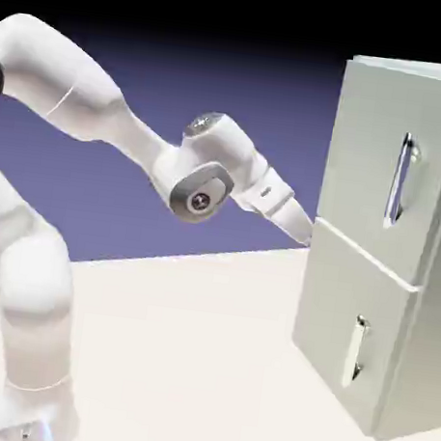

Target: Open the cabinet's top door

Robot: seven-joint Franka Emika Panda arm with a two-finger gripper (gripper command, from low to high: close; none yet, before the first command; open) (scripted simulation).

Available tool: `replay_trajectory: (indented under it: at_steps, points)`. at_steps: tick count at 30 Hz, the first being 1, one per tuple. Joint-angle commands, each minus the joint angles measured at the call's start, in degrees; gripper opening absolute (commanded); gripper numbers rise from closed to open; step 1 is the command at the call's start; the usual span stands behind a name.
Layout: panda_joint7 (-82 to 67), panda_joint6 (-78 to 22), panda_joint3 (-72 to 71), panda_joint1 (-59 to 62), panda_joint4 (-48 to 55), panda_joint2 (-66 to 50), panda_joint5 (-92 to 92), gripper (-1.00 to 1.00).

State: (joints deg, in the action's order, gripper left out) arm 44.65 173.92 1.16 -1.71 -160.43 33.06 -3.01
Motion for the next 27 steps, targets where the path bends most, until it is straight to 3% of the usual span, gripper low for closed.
replay_trajectory:
  at_steps: [1,27]
  points:
    - [1.82,-0.07,0.96,-0.85,0.48,0.34,-2.50,1.00]
    - [49.17,-1.87,25.97,-22.92,12.85,9.05,-67.28,1.00]
